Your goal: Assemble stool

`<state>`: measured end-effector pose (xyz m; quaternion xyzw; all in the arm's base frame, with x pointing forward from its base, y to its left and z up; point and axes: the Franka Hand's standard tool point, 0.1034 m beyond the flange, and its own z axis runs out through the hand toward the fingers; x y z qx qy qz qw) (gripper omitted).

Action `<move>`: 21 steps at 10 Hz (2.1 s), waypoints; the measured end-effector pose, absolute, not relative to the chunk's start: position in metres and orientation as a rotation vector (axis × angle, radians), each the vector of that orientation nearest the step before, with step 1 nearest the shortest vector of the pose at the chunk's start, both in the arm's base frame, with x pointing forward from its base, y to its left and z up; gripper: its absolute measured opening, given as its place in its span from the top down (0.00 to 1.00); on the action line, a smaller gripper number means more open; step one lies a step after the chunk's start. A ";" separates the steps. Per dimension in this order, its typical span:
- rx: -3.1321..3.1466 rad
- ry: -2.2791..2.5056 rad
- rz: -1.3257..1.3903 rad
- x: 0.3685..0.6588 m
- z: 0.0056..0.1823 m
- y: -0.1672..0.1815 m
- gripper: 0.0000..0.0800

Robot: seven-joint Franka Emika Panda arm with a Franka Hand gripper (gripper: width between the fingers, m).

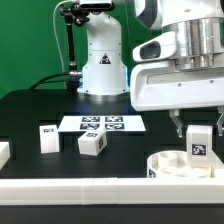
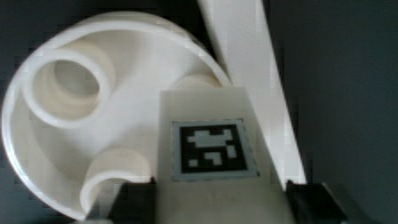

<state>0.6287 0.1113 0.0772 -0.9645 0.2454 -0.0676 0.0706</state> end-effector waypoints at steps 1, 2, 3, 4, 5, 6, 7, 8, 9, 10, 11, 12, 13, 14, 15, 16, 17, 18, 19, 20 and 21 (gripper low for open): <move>-2.870 0.847 -0.195 0.628 0.077 0.111 0.57; -2.829 0.972 -0.184 0.628 0.077 0.112 0.57; -2.787 1.077 -0.170 0.627 0.077 0.112 0.57; -2.720 1.214 -0.150 0.627 0.077 0.112 0.57; -2.670 1.299 -0.136 0.627 0.077 0.112 0.57; -2.628 1.361 -0.123 0.627 0.077 0.111 0.57; -2.530 1.505 -0.096 0.627 0.077 0.113 0.57; -2.443 1.617 -0.076 0.627 0.077 0.114 0.57; -2.371 1.701 -0.057 0.627 0.078 0.115 0.57; -2.296 1.781 -0.034 0.627 0.078 0.116 0.57; -2.193 1.886 -0.004 0.627 0.078 0.118 0.57; -2.128 1.945 0.021 0.627 0.078 0.121 0.57; -2.050 2.013 0.046 0.627 0.078 0.122 0.57; -1.992 2.058 0.064 0.627 0.078 0.123 0.57; -1.946 2.095 0.078 0.627 0.078 0.124 0.57; -1.924 2.111 0.086 0.626 0.078 0.125 0.57; -1.936 2.099 0.085 0.626 0.078 0.125 0.57; -1.960 2.079 0.089 0.626 0.079 0.126 0.34; -2.006 2.035 0.099 0.627 0.083 0.128 0.24; -2.037 1.988 0.081 0.632 0.090 0.128 0.24; -2.079 1.931 0.062 0.634 0.095 0.127 0.20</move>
Offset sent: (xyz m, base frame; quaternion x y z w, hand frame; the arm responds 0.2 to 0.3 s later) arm -0.0047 0.0089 0.0031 0.0003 -0.0042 0.2562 0.9666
